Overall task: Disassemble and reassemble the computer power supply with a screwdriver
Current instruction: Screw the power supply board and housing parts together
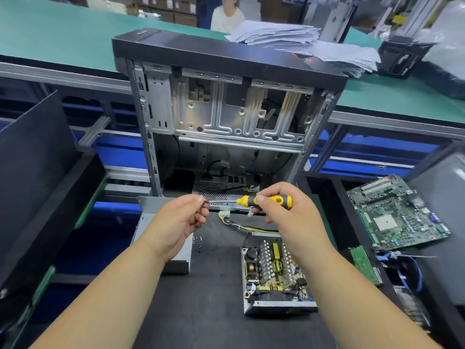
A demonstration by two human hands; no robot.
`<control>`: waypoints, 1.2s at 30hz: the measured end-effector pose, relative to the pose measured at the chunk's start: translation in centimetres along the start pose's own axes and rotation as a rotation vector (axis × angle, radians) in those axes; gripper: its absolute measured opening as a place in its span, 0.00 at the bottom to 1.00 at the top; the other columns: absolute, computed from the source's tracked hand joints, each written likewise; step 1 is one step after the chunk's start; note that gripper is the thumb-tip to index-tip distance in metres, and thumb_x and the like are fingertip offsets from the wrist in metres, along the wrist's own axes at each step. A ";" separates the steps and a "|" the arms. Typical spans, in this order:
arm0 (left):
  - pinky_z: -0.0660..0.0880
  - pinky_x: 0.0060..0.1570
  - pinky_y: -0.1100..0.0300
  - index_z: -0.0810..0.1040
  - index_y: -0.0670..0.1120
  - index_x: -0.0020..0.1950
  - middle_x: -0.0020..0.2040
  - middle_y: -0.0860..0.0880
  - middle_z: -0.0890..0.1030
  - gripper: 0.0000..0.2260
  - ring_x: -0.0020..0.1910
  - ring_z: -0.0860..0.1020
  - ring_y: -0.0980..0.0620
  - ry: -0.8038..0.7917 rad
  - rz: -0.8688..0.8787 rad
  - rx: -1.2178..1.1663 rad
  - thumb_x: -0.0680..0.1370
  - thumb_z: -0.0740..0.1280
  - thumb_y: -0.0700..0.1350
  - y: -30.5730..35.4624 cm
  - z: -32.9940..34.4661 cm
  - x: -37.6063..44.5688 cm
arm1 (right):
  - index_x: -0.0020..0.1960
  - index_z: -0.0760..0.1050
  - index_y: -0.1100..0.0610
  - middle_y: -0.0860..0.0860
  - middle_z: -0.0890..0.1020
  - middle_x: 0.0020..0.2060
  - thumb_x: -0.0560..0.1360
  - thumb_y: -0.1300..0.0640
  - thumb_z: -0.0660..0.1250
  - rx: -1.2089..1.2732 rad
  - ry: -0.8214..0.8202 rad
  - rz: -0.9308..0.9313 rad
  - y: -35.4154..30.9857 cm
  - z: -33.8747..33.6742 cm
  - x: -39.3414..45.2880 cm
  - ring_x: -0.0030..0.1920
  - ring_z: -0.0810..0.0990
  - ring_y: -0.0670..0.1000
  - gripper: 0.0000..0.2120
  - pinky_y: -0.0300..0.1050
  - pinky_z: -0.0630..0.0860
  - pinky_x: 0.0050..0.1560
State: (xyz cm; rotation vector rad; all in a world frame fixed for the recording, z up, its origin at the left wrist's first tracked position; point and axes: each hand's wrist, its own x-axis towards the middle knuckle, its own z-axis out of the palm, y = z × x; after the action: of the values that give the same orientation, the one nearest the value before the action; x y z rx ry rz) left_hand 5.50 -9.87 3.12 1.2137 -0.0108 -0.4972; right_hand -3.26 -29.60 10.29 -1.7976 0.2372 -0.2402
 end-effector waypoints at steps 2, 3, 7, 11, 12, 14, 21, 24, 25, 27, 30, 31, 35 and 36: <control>0.75 0.37 0.67 0.79 0.44 0.43 0.35 0.51 0.78 0.10 0.32 0.74 0.58 -0.004 -0.002 0.040 0.82 0.62 0.42 -0.1 0.4 -0.1 | 0.42 0.79 0.46 0.47 0.86 0.40 0.74 0.51 0.70 -0.018 0.001 -0.008 0.2 -0.4 -0.4 0.44 0.85 0.47 0.02 0.46 0.79 0.44; 0.75 0.37 0.67 0.79 0.44 0.43 0.35 0.51 0.79 0.10 0.32 0.74 0.58 0.001 0.001 0.065 0.82 0.62 0.42 -0.2 0.6 -0.2 | 0.43 0.79 0.46 0.47 0.86 0.40 0.74 0.51 0.70 -0.021 -0.002 -0.014 0.3 -0.6 -0.6 0.44 0.85 0.47 0.02 0.44 0.79 0.43; 0.74 0.42 0.62 0.80 0.44 0.44 0.36 0.52 0.80 0.10 0.34 0.75 0.56 0.036 0.059 0.322 0.82 0.63 0.42 0.0 1.1 -1.0 | 0.43 0.79 0.48 0.45 0.85 0.38 0.73 0.55 0.73 -0.046 -0.067 -0.034 0.5 -2.0 -0.8 0.38 0.81 0.41 0.03 0.31 0.74 0.38; 0.73 0.44 0.63 0.79 0.46 0.44 0.37 0.53 0.82 0.08 0.36 0.78 0.58 0.083 0.167 0.642 0.81 0.63 0.42 0.6 2.3 -2.4 | 0.41 0.78 0.47 0.43 0.83 0.40 0.70 0.56 0.76 -0.271 -0.167 -0.048 1.0 -4.1 -1.2 0.41 0.80 0.40 0.08 0.30 0.72 0.40; 0.73 0.44 0.64 0.79 0.47 0.44 0.37 0.53 0.83 0.08 0.36 0.79 0.59 0.084 0.196 0.698 0.81 0.63 0.42 0.8 2.8 -2.9 | 0.42 0.77 0.45 0.42 0.83 0.40 0.70 0.55 0.76 -0.350 -0.188 -0.054 1.3 -4.6 -1.5 0.42 0.79 0.39 0.08 0.30 0.72 0.41; 0.73 0.44 0.65 0.78 0.51 0.41 0.39 0.54 0.83 0.09 0.37 0.79 0.59 0.082 0.243 0.803 0.81 0.64 0.43 1.0 4.3 -3.7 | 0.43 0.76 0.42 0.40 0.81 0.41 0.72 0.51 0.74 -0.484 -0.206 -0.065 2.0 -5.8 -2.1 0.45 0.78 0.37 0.08 0.32 0.72 0.43; 0.75 0.45 0.58 0.76 0.58 0.42 0.38 0.58 0.80 0.08 0.40 0.77 0.58 -0.027 0.339 1.047 0.79 0.67 0.45 -1.1 9.2 -5.3 | 0.48 0.78 0.40 0.36 0.80 0.42 0.74 0.50 0.70 -0.507 -0.225 -0.043 4.3 -9.5 -3.5 0.44 0.79 0.39 0.05 0.41 0.77 0.45; 0.73 0.51 0.65 0.76 0.58 0.51 0.48 0.59 0.80 0.06 0.48 0.77 0.60 0.051 0.386 0.883 0.80 0.66 0.46 -2.5 10.3 -5.4 | 0.49 0.78 0.41 0.40 0.82 0.45 0.76 0.52 0.68 -0.428 -0.240 0.015 5.4 -10.8 -3.8 0.43 0.81 0.44 0.05 0.45 0.79 0.45; 0.72 0.51 0.67 0.75 0.59 0.54 0.51 0.59 0.79 0.06 0.50 0.76 0.62 0.073 0.372 0.832 0.80 0.65 0.47 -3.0 10.3 -5.6 | 0.49 0.79 0.41 0.40 0.82 0.45 0.77 0.52 0.67 -0.401 -0.240 0.041 5.8 -11.2 -3.9 0.43 0.81 0.44 0.05 0.44 0.79 0.45; 0.70 0.51 0.69 0.75 0.60 0.56 0.52 0.58 0.78 0.07 0.50 0.76 0.65 0.057 0.295 0.811 0.80 0.65 0.48 -4.0 10.2 -6.0 | 0.50 0.79 0.43 0.41 0.84 0.43 0.78 0.53 0.66 -0.347 -0.242 0.091 6.8 -12.3 -4.2 0.44 0.81 0.41 0.06 0.42 0.77 0.47; 0.71 0.51 0.73 0.78 0.56 0.55 0.51 0.54 0.80 0.08 0.48 0.77 0.65 -0.088 0.134 0.885 0.77 0.71 0.47 -6.1 10.1 -7.2 | 0.49 0.79 0.46 0.42 0.85 0.39 0.79 0.56 0.64 -0.258 -0.249 0.194 8.5 -13.3 -4.9 0.37 0.79 0.45 0.07 0.44 0.74 0.45; 0.73 0.53 0.70 0.78 0.54 0.55 0.52 0.53 0.81 0.10 0.49 0.78 0.63 -0.125 0.088 0.916 0.75 0.73 0.46 -6.9 10.1 -7.5 | 0.50 0.78 0.46 0.42 0.85 0.38 0.80 0.56 0.64 -0.241 -0.252 0.224 9.1 -13.5 -5.2 0.35 0.77 0.47 0.06 0.45 0.74 0.42; 0.73 0.58 0.68 0.80 0.56 0.54 0.54 0.57 0.82 0.16 0.52 0.79 0.62 -0.138 -0.008 0.986 0.70 0.78 0.44 -9.2 10.7 -8.7 | 0.51 0.76 0.46 0.44 0.83 0.37 0.80 0.53 0.62 -0.239 -0.265 0.285 11.2 -13.7 -6.0 0.35 0.75 0.45 0.05 0.44 0.74 0.43; 0.73 0.57 0.69 0.80 0.56 0.54 0.54 0.57 0.82 0.16 0.53 0.79 0.63 -0.120 -0.003 0.992 0.70 0.78 0.43 -9.7 10.9 -8.8 | 0.52 0.76 0.46 0.44 0.82 0.38 0.79 0.51 0.64 -0.233 -0.269 0.301 11.5 -13.7 -6.2 0.37 0.76 0.45 0.04 0.45 0.74 0.45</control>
State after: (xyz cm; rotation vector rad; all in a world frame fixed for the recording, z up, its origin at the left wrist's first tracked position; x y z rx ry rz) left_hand -8.78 -18.82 0.65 2.1461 -0.3979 -0.5857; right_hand -13.49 -43.27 2.09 -1.9703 0.3493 0.2513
